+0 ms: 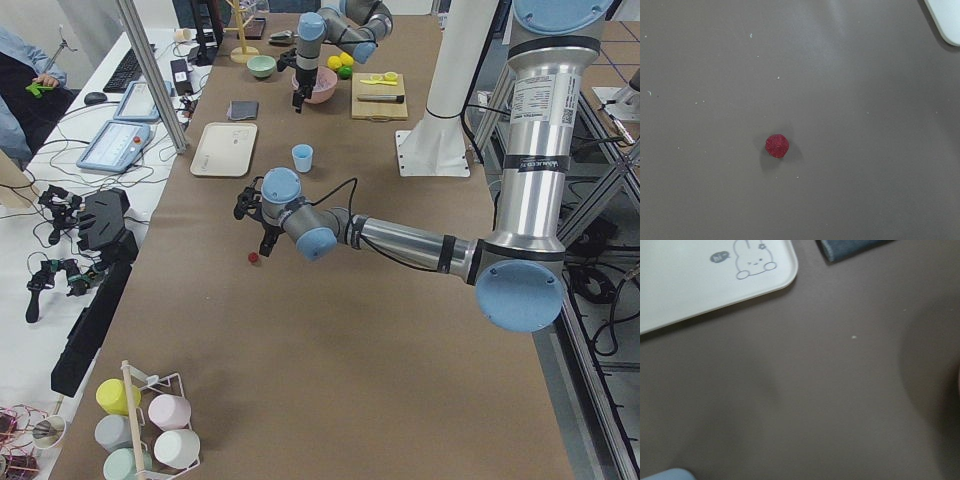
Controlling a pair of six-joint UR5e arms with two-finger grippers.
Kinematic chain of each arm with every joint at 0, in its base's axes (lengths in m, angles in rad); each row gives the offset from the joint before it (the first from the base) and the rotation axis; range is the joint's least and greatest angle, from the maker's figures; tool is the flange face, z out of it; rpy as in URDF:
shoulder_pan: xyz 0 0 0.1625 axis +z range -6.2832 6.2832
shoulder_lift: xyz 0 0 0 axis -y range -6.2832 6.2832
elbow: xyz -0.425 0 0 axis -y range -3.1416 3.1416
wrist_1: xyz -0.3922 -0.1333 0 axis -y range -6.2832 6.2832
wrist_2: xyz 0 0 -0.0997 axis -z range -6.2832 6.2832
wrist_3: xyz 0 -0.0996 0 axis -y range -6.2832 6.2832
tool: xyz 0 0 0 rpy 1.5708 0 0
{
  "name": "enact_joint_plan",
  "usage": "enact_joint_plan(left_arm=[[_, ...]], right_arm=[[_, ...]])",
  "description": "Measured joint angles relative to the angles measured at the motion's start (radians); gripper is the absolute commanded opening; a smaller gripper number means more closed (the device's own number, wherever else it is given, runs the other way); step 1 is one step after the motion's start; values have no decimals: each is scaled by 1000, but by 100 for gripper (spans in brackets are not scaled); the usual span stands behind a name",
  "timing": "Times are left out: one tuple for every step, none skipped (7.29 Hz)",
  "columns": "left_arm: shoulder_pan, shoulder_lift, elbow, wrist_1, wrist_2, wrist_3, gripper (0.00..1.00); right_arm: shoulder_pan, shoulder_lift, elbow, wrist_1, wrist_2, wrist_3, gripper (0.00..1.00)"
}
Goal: Put ice and strawberries in cup
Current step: 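Move the right gripper back down into the ice bowl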
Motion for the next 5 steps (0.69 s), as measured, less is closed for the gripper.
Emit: enact_joint_plan(left_arm=[[-16, 1, 9, 11, -4, 37, 99], [-24, 2, 13, 18, -6, 57, 99], [-27, -1, 15, 20, -6, 63, 99], [-28, -5, 15, 21, -6, 65, 99], [-28, -8, 15, 22, -6, 63, 99]], right_arm=[[52, -86, 65, -2, 17, -114, 98], [101, -156, 96, 14, 36, -219, 98], [138, -236, 105, 82, 44, -291, 94], [164, -312, 97, 185, 49, -323, 90], [184, -361, 81, 258, 53, -344, 78]])
